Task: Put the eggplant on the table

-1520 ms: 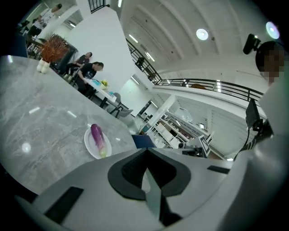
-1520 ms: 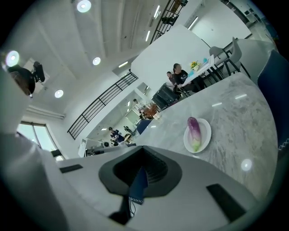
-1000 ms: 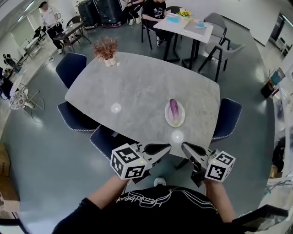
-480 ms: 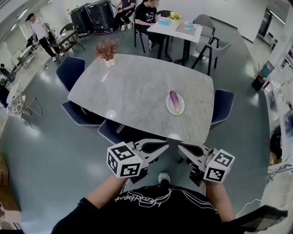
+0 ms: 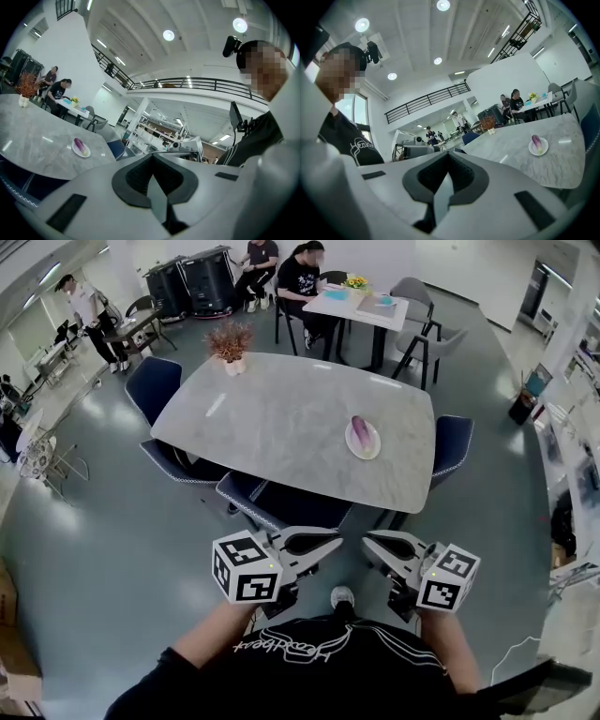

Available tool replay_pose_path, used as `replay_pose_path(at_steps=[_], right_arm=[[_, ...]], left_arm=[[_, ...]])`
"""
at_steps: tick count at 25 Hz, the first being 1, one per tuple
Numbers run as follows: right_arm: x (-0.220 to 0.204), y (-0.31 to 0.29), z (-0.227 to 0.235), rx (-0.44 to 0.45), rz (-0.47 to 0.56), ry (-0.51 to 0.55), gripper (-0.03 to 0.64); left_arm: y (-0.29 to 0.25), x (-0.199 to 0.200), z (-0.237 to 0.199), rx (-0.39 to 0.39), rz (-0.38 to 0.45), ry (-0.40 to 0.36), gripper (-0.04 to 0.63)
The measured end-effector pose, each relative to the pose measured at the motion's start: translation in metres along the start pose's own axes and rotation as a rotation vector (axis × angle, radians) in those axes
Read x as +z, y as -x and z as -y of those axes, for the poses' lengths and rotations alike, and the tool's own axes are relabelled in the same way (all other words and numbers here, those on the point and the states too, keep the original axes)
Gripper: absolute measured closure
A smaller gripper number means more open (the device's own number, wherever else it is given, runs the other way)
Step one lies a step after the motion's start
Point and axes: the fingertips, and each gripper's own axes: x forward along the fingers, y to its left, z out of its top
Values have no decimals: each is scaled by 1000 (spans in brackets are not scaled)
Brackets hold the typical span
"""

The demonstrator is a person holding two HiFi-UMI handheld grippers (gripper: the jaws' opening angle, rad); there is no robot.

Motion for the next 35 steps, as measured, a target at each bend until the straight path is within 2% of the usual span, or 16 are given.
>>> replay_pose_path(at_steps=[5, 12, 15, 19, 35], right_arm=[[-11, 10, -24, 8, 7, 6, 612], [-30, 16, -45, 4, 14, -4, 612], [-35, 17, -47, -10, 7, -9, 612], [-40, 21, -50, -18, -11, -13, 612], [-46, 22, -48, -27, -21, -26, 612]], left_arm=[[10, -11, 22, -9, 0, -13, 588], [23, -30, 37, -8, 1, 14, 588], [26, -33, 41, -8, -2, 15, 588], [22, -32, 48, -8, -21, -24, 588], [19, -35, 46, -12, -22, -7, 588]])
